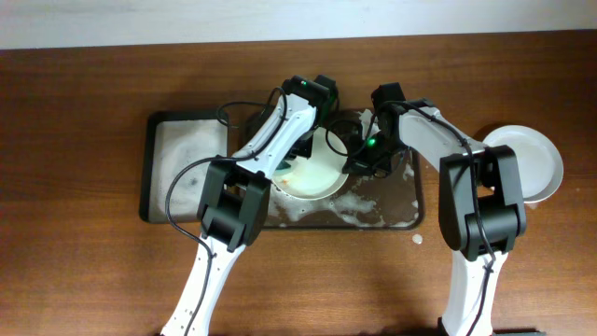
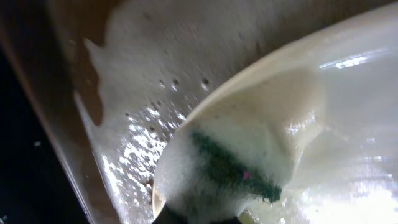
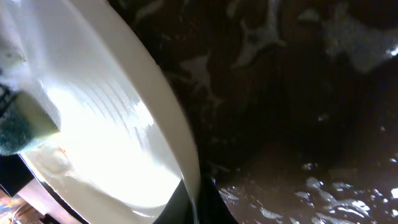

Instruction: Clean dirty plates on tray and stack at the side

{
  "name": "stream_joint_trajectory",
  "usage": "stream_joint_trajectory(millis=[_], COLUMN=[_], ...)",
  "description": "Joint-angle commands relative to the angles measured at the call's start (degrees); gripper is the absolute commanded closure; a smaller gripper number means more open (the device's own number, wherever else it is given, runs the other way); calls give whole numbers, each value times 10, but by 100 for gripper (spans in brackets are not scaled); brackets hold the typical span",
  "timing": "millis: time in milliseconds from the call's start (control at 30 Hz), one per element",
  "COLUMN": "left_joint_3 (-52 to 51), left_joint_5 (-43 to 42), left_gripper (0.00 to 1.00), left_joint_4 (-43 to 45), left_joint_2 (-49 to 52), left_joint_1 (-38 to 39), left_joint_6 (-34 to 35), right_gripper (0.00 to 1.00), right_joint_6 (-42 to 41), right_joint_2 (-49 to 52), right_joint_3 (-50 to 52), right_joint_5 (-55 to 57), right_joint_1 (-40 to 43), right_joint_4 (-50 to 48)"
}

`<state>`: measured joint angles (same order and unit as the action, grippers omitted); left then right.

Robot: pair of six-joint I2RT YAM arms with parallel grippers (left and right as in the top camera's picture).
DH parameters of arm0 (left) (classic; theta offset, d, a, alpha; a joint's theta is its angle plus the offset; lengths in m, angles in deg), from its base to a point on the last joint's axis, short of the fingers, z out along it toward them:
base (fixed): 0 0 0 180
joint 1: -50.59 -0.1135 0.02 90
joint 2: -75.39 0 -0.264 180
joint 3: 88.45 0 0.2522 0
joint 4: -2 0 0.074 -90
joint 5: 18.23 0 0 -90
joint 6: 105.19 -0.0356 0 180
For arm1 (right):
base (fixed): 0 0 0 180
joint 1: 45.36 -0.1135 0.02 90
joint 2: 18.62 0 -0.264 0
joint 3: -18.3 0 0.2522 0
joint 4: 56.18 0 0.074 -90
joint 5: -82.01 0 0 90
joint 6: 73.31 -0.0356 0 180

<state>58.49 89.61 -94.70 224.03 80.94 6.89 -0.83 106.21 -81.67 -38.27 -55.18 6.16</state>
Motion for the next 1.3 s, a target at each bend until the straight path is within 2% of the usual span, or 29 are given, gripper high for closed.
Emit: stream_joint_trajectory(millis=[0, 67, 233, 300, 400, 433, 467, 800, 900, 967, 1033, 1267], left_joint_3=[-18, -18, -18, -18, -18, -18, -18, -18, -18, -18, -18, -18], left_joint_5=[-97, -125, -130, -149, -301, -349, -364, -368, -363, -341, -293, -143], left_gripper=[100, 100, 99, 100, 100, 99, 99, 99, 100, 100, 100, 99], left_joint_4=[-34, -68, -125, -138, -138, -138, -138, -122, -72, -37, -5, 77], left_joint_2=[34, 34, 34, 34, 34, 34, 34, 34, 34, 34, 34, 34], left_joint_1=[-29, -29, -29, -29, -29, -29, -29, -28, -28, -28, -28, -28], left_joint_6=[-99, -111, -116, -145, -269, -299, -309, -334, -307, -263, -205, -80], right_gripper=[96, 96, 96, 96, 96, 96, 96, 96, 96, 96, 96, 96], right_joint_6=[12, 12, 12, 12, 12, 12, 12, 12, 12, 12, 12, 12], right_joint_2=[22, 22, 22, 22, 22, 22, 22, 22, 22, 22, 22, 22], right_joint_3=[22, 22, 22, 22, 22, 22, 22, 22, 22, 22, 22, 22], right_joint_5=[69, 69, 69, 69, 69, 69, 69, 69, 69, 69, 69, 69], right_joint_1=[15, 15, 15, 15, 15, 15, 15, 15, 15, 15, 15, 15], right_joint_4=[13, 13, 13, 12, 11, 12, 12, 11, 12, 12, 13, 13])
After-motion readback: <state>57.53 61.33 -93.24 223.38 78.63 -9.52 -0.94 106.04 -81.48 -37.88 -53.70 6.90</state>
